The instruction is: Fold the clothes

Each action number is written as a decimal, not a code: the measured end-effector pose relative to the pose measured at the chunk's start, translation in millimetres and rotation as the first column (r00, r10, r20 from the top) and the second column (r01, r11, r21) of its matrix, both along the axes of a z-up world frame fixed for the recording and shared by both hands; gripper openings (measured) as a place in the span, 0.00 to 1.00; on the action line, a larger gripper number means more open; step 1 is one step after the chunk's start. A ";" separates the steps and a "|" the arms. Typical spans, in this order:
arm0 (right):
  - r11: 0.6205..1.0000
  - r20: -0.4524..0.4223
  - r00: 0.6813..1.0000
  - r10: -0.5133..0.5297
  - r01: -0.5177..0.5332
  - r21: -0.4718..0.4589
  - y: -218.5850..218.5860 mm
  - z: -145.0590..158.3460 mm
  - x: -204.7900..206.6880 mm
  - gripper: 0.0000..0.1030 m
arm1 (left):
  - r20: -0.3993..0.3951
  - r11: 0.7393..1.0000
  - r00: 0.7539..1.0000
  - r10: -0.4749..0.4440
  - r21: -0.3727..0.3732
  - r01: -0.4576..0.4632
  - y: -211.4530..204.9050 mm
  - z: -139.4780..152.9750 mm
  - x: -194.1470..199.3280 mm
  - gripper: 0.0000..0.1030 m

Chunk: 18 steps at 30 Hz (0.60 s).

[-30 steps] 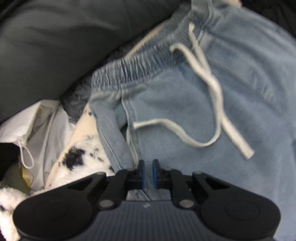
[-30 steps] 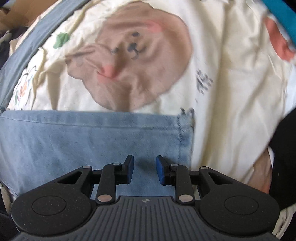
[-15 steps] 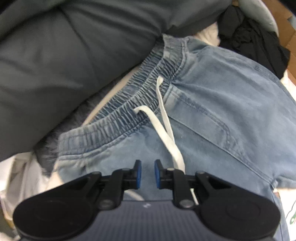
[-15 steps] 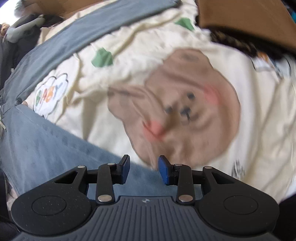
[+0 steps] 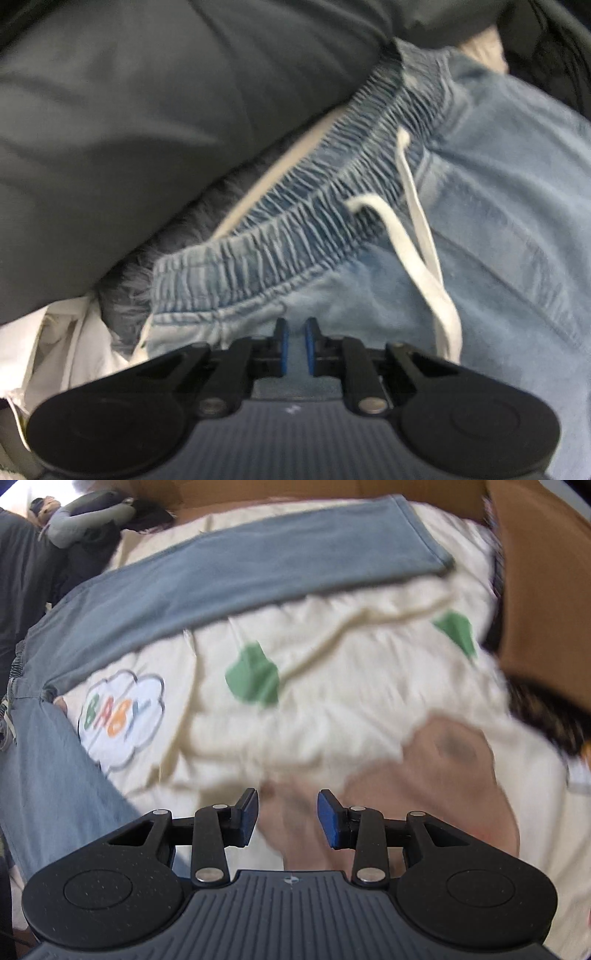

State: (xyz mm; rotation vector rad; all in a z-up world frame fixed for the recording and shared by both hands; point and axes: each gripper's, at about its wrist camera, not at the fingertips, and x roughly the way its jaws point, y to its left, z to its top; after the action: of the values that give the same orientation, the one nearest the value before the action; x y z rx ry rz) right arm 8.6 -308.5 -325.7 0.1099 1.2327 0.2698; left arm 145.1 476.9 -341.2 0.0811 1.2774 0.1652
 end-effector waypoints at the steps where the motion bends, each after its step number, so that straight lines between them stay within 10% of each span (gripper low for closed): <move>1: 1.000 0.012 1.000 0.010 -0.010 -0.001 3.9 0.5 8.0 0.41 | 0.011 1.000 1.000 0.001 -0.009 -0.001 1.1 5.8 1.0 0.12; 18: 0.984 0.221 0.959 0.177 -0.172 -0.043 131.6 1.4 144.9 0.41 | 0.152 0.956 0.951 -0.271 -0.075 0.284 -84.7 47.2 63.2 0.17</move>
State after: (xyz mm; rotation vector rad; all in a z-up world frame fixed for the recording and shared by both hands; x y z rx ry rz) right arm 153.5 -177.0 -324.3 -0.0501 1.0213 0.4103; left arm 208.3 392.2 -294.0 0.1632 1.1188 -0.1320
